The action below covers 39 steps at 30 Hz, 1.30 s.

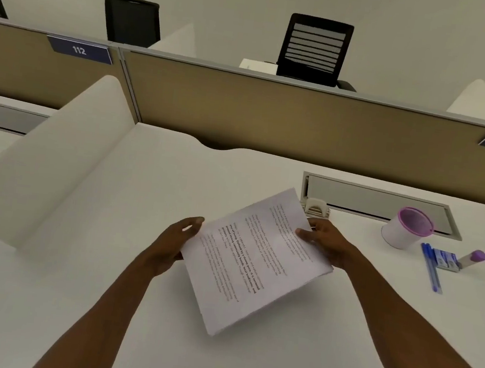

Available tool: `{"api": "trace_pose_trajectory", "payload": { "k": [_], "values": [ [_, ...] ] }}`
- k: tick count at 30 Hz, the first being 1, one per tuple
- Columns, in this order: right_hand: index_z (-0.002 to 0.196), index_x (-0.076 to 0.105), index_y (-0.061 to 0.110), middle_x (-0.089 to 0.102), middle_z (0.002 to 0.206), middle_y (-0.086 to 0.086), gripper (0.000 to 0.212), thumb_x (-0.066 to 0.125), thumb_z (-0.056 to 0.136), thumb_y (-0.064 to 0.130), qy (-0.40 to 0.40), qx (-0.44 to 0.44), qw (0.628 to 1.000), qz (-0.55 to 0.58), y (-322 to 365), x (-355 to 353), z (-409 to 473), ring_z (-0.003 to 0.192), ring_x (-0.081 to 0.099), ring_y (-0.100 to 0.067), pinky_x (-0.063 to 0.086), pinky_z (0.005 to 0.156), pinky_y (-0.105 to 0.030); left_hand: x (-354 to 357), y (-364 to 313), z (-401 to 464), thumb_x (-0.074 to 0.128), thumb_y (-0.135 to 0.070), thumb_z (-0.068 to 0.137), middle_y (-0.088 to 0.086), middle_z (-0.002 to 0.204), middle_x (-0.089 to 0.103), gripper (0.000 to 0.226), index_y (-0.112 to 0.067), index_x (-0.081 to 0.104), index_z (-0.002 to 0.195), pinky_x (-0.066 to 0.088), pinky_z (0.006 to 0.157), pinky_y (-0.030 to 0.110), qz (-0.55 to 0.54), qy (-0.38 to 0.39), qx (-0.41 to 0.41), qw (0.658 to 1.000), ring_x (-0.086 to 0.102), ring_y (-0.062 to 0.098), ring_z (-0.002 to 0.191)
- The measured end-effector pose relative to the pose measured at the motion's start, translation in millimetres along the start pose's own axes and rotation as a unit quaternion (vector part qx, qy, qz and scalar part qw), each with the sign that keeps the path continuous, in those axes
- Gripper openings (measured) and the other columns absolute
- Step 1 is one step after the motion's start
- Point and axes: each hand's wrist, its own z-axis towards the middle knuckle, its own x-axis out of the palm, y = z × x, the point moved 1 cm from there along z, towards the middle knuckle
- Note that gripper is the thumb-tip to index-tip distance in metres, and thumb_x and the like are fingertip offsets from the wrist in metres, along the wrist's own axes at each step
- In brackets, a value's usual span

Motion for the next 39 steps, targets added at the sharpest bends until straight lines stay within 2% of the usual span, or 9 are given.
{"api": "trace_pose_trajectory", "payload": {
  "k": [2, 5, 10, 17, 21, 24, 30, 35, 39],
  "values": [
    [0.115, 0.065, 0.005, 0.073, 0.108, -0.015, 0.032, 0.070, 0.087, 0.019, -0.036, 0.006, 0.998, 0.045, -17, -8, -13, 0.092, 0.072, -0.034, 0.059, 0.069, -0.037, 13, 6, 6, 0.058, -0.067, 0.083, 0.001, 0.106, 0.075, 0.055, -0.027, 0.067, 0.118, 0.057, 0.074, 0.034, -0.043, -0.044, -0.018, 0.998, 0.071, 0.023, 0.098],
    [0.112, 0.066, 0.007, 0.073, 0.106, -0.013, 0.028, 0.068, 0.089, 0.022, -0.085, 0.009, 0.994, 0.061, -42, -19, -32, 0.092, 0.072, -0.034, 0.060, 0.074, -0.042, 39, 18, 9, 0.055, -0.065, 0.089, -0.001, 0.107, 0.076, 0.050, -0.025, 0.066, 0.117, 0.058, 0.077, 0.037, -0.061, -0.029, -0.037, 0.997, 0.074, 0.022, 0.097],
    [0.111, 0.064, 0.004, 0.073, 0.103, -0.016, 0.027, 0.065, 0.091, 0.022, -0.154, 0.019, 0.985, 0.074, -77, -32, -50, 0.089, 0.072, -0.035, 0.059, 0.079, -0.047, 97, 28, 15, 0.052, -0.027, 0.103, 0.003, 0.118, 0.072, 0.027, -0.023, 0.058, 0.129, 0.060, 0.077, 0.038, -0.053, -0.006, -0.037, 0.998, 0.072, 0.024, 0.102],
    [0.111, 0.063, 0.011, 0.073, 0.103, -0.011, 0.021, 0.056, 0.097, 0.025, -0.205, 0.055, 0.974, 0.082, -107, -48, -58, 0.089, 0.071, -0.032, 0.057, 0.083, -0.052, 144, 23, 42, 0.041, -0.015, 0.104, 0.007, 0.129, 0.063, 0.034, -0.017, 0.048, 0.138, 0.052, 0.098, 0.047, 0.099, -0.032, -0.022, 0.994, 0.064, 0.025, 0.112],
    [0.125, 0.058, 0.013, 0.066, 0.118, -0.010, 0.036, 0.047, 0.100, 0.036, -0.270, 0.081, 0.958, 0.045, -113, -62, -53, 0.101, 0.065, -0.029, 0.053, 0.092, -0.047, 163, 13, 59, 0.043, -0.019, 0.104, 0.007, 0.127, 0.061, 0.028, -0.019, 0.047, 0.132, 0.053, 0.094, 0.046, 0.143, -0.021, -0.014, 0.989, 0.063, 0.024, 0.109],
    [0.133, 0.052, 0.010, 0.057, 0.132, -0.012, 0.039, 0.044, 0.101, 0.031, -0.302, 0.095, 0.949, -0.005, -115, -73, -48, 0.113, 0.058, -0.031, 0.046, 0.100, -0.047, 175, 7, 72, 0.045, -0.020, 0.103, 0.009, 0.125, 0.061, 0.027, -0.017, 0.047, 0.130, 0.054, 0.092, 0.046, 0.159, -0.022, -0.022, 0.987, 0.064, 0.025, 0.106],
    [0.116, 0.056, 0.018, 0.058, 0.108, -0.005, 0.022, 0.045, 0.101, 0.028, -0.316, 0.087, 0.945, 0.000, -109, -91, -41, 0.080, 0.059, -0.016, 0.046, 0.077, -0.037, 191, 6, 91, 0.044, -0.034, 0.104, 0.010, 0.128, 0.061, 0.033, -0.015, 0.047, 0.131, 0.050, 0.079, 0.037, 0.178, -0.084, -0.025, 0.980, 0.061, 0.020, 0.092],
    [0.098, 0.061, 0.022, 0.067, 0.094, -0.003, 0.016, 0.046, 0.100, 0.028, -0.299, 0.102, 0.949, 0.020, -105, -107, -35, 0.079, 0.066, -0.021, 0.050, 0.061, -0.030, 199, 11, 101, 0.034, -0.026, 0.107, 0.009, 0.137, 0.054, 0.039, -0.010, 0.045, 0.141, 0.038, 0.085, 0.030, 0.174, -0.125, -0.037, 0.976, 0.047, 0.012, 0.097],
    [0.085, 0.062, 0.021, 0.067, 0.083, 0.000, 0.021, 0.048, 0.100, 0.027, -0.293, 0.120, 0.948, 0.031, -103, -113, -31, 0.072, 0.066, -0.022, 0.047, 0.054, -0.027, 202, 13, 111, 0.032, -0.025, 0.107, 0.002, 0.118, 0.056, 0.034, -0.011, 0.053, 0.128, 0.038, 0.082, 0.030, 0.169, -0.144, -0.045, 0.974, 0.048, 0.008, 0.081]
  ]
}}
